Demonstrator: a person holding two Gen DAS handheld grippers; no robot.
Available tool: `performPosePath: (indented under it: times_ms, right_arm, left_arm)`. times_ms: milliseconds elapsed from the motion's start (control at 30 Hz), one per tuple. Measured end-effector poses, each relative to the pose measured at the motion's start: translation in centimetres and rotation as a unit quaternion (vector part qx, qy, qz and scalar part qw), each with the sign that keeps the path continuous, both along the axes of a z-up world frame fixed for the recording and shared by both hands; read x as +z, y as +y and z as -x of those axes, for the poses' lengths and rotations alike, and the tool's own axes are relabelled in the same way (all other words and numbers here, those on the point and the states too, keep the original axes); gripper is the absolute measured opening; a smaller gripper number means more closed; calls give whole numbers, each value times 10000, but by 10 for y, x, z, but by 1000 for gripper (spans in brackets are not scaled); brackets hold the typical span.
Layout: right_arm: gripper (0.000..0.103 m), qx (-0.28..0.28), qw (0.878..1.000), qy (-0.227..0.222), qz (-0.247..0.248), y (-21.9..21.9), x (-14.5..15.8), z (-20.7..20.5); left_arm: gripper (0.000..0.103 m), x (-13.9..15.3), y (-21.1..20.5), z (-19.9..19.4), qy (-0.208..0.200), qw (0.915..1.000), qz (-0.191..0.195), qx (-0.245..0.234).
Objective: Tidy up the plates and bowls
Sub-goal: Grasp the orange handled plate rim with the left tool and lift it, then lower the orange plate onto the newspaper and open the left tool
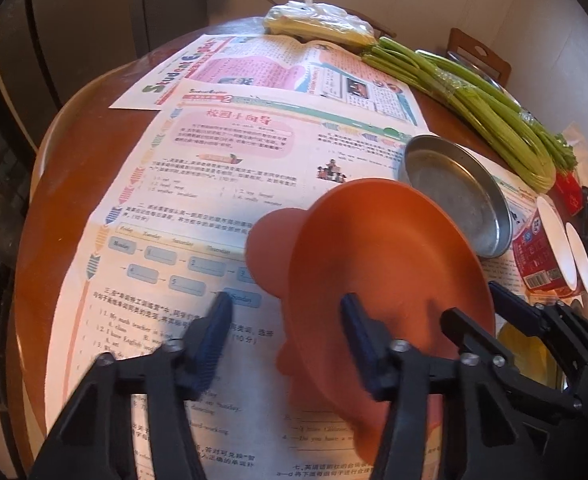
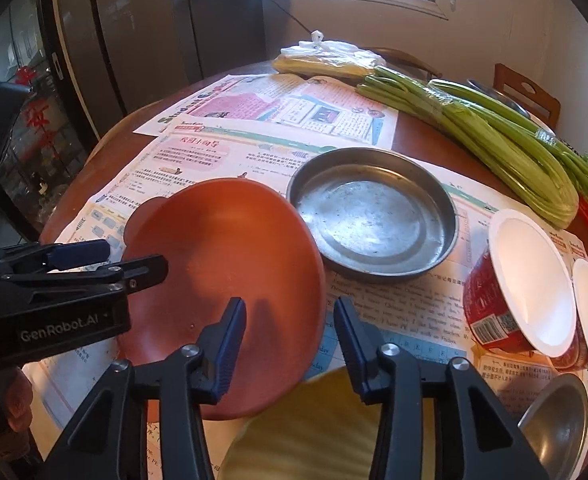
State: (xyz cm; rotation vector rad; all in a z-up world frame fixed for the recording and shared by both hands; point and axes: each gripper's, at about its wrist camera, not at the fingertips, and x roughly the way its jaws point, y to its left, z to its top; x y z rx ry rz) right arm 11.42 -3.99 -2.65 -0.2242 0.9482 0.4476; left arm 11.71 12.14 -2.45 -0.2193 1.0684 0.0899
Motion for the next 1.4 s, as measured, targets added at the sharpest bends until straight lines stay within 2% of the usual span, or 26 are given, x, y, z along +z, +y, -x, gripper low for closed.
performPosePath:
  times_ms: [67, 133, 367, 567, 767, 1033, 1233, 1400]
  right_arm:
    - [42, 20, 10000, -33, 20, 1, 0, 0]
    - [42, 35, 10000, 8, -33, 1, 0, 0]
    - [41, 106, 9995, 156, -242, 7, 6, 2]
    - [42, 312, 9990, 73, -306, 34, 18, 5]
    - [42, 423, 9986, 164, -287, 61, 12, 5]
    - [42, 429, 9984, 262, -246, 71, 6, 6]
    - [42, 444, 9983, 302, -237, 74, 3, 6]
    - [42, 458, 9979, 359, -266, 72, 1, 7]
  left_arm:
    - [35, -2, -1, -2, 26, 10000, 64, -27]
    - [30, -4, -1, -2, 61, 9998, 182, -78]
    - [30, 3, 12, -5, 28, 9999, 101, 7]
    - [30, 13, 40, -14, -35, 9998, -90, 180]
    - [34, 12, 60, -29, 14, 9994, -157, 303]
    - [34, 5, 69, -46, -26, 9994, -73, 325]
    - [34, 4, 66, -56, -89, 9995, -161, 267]
    - [39, 3, 64, -57, -111, 9995, -210, 231]
